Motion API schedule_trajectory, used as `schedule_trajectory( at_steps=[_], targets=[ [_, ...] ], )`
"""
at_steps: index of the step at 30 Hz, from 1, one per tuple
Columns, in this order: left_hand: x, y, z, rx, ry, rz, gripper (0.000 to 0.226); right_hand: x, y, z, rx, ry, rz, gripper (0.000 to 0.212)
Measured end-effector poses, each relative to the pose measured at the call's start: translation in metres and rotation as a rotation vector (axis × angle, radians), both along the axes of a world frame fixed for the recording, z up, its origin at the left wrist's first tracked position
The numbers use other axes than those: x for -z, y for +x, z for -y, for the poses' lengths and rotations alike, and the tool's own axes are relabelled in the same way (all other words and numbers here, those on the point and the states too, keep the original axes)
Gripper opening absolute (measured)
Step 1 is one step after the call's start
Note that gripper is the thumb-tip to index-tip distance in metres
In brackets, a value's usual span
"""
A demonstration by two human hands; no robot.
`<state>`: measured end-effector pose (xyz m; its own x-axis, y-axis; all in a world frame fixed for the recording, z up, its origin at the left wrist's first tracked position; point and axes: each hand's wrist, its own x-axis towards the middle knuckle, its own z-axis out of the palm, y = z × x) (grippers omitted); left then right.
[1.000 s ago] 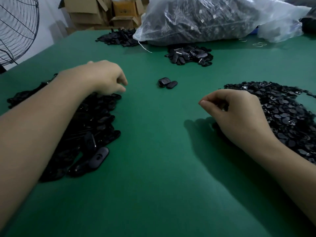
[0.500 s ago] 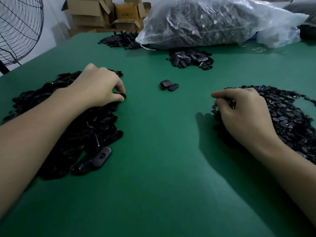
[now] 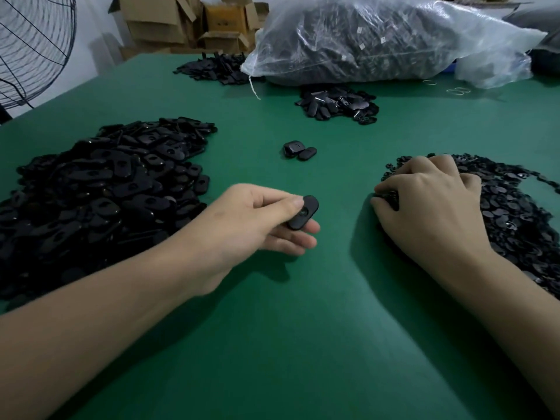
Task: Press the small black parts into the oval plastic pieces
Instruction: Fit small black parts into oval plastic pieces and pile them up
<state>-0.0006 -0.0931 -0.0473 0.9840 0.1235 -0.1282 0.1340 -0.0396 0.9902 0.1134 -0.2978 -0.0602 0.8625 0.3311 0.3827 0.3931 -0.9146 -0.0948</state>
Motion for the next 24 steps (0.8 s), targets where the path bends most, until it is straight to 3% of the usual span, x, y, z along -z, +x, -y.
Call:
schedule_trajectory(
  at_steps=[5, 18, 21, 24],
  targets=[
    [0.003, -0.023, -0.006, 0.048, -0.131, -0.031, 0.027, -0.003, -0.002, -0.001, -0.011, 0.011, -0.03, 0.017],
    [0.007, -0.035, -0.01, 0.094, -0.137, 0.088, 0.042, 0.0, -0.001, -0.001, -0.134, 0.068, -0.008, 0.002],
    [0.006, -0.035, -0.01, 0.089, -0.137, 0.114, 0.042, -0.002, -0.002, -0.002, -0.265, 0.236, 0.004, 0.003],
    [0.008, -0.035, -0.01, 0.068, -0.074, 0.161, 0.04, -0.007, -0.016, -0.01, -0.41, 0.649, -0.316, 0.004]
  ],
)
